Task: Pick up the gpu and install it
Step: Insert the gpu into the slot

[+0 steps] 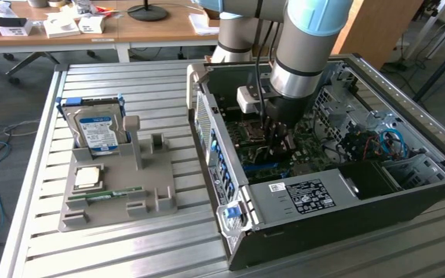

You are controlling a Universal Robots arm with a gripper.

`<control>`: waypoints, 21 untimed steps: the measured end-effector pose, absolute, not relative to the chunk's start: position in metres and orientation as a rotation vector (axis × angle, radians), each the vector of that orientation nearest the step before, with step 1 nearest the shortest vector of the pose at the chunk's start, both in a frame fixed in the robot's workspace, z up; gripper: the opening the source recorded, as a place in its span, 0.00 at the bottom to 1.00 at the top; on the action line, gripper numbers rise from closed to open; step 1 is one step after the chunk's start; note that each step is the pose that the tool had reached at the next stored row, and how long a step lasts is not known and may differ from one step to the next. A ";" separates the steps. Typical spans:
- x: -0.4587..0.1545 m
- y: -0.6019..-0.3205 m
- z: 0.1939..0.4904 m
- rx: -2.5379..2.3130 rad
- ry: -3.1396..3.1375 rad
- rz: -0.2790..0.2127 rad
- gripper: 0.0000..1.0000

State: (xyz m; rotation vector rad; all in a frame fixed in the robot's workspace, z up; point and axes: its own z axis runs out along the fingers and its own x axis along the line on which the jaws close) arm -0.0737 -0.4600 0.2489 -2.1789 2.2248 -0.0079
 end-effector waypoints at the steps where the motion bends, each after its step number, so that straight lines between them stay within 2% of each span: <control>1: -0.074 -0.460 0.249 -2.179 2.225 -0.008 0.26; 21: -0.076 -0.460 0.248 -2.179 2.225 -0.008 0.26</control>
